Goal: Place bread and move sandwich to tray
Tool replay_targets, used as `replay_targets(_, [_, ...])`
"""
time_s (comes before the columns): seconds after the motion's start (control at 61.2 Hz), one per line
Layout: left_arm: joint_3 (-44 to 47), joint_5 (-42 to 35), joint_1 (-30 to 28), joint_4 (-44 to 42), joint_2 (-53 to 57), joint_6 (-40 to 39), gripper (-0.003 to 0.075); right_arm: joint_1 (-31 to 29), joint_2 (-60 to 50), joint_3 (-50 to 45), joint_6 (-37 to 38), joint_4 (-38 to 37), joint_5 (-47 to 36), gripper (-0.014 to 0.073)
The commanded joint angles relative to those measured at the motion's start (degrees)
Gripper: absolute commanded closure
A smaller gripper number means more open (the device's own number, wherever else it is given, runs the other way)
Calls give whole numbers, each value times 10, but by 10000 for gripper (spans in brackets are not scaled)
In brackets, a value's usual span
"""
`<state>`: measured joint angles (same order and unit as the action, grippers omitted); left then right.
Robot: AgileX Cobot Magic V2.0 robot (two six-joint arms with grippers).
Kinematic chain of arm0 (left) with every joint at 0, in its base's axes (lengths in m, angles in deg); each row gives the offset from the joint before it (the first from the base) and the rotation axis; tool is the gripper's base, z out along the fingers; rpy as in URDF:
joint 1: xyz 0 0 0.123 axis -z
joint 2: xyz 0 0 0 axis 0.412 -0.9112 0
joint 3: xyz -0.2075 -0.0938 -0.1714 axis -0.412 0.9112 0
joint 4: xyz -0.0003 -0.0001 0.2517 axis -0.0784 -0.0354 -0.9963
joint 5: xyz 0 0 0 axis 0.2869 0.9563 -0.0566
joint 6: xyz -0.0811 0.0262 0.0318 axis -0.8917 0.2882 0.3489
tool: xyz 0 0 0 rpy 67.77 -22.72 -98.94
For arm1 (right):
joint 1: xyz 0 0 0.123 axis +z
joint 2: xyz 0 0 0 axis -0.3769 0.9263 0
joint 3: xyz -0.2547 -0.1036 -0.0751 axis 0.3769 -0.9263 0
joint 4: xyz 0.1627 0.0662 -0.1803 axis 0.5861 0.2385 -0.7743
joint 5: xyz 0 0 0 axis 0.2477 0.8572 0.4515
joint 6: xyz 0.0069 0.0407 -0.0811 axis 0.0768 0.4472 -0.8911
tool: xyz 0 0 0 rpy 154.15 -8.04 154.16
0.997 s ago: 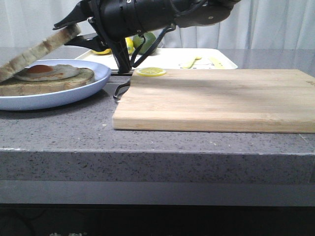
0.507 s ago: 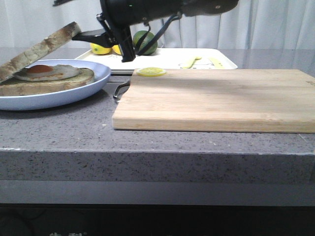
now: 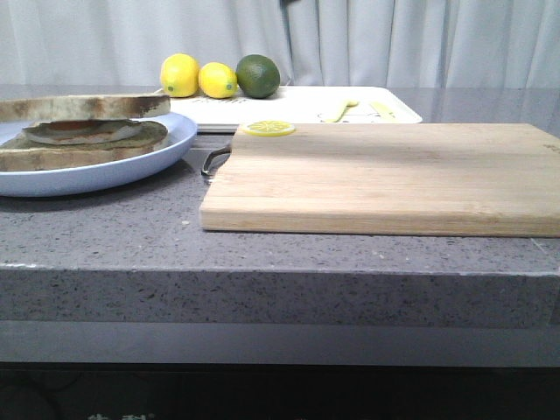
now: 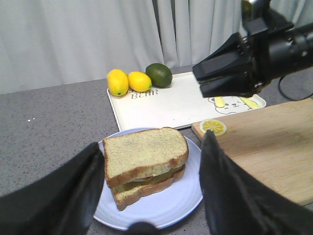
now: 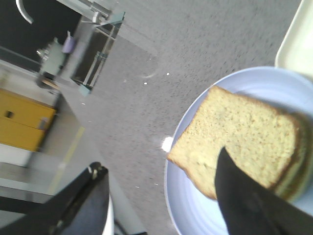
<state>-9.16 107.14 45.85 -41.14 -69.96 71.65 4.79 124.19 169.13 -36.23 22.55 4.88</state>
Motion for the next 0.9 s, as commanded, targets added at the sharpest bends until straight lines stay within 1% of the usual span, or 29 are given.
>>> replay_targets(0.0, [-19, -38, 6, 5, -8, -1, 293, -11, -83, 18, 44, -108, 8, 107])
replay_targets(0.098, [-19, -37, 6, 5, -8, -1, 293, -13, -139, 18, 116, -279, 38, 107])
replay_targets(0.114, [-19, -37, 6, 5, -8, -1, 293, -13, -150, 18, 134, -320, 49, 107])
replay_targets(0.147, [-19, -37, 6, 5, -8, -1, 293, -12, -170, 18, 158, -375, 67, 107])
replay_targets(0.196, [-19, -37, 6, 5, -8, -1, 293, -8, -196, 18, 209, -489, 107, 107])
replay_targets(0.245, [-19, -37, 6, 5, -8, -1, 293, -4, -222, 17, 251, -581, 145, 107])
replay_targets(0.294, [-19, -36, 6, 5, -8, -1, 293, 1, -245, 10, 281, -655, 178, 107])
replay_targets(0.327, [-19, -35, 6, 5, -8, -1, 293, 2, -263, -1, 295, -691, 190, 107])
replay_targets(0.36, [-19, -33, 6, 5, -8, -1, 293, 2, -283, -18, 299, -709, 193, 107])
replay_targets(0.458, [-19, -28, 6, 5, -8, -1, 293, 2, -340, -87, 299, -714, 175, 107])
replay_targets(0.572, [-19, -25, 6, 5, -8, -1, 293, 2, -420, -182, 299, -713, 125, 107])
replay_targets(0.605, [-19, -20, 6, 4, -8, -1, 293, 2, -448, -224, 299, -711, 106, 107])
replay_targets(0.703, [-19, -12, 6, 4, -8, -1, 293, 2, -509, -297, 298, -701, 71, 107])
replay_targets(0.883, [-19, 11, 6, 4, -9, -1, 293, 2, -595, -379, 298, -681, 59, 107])
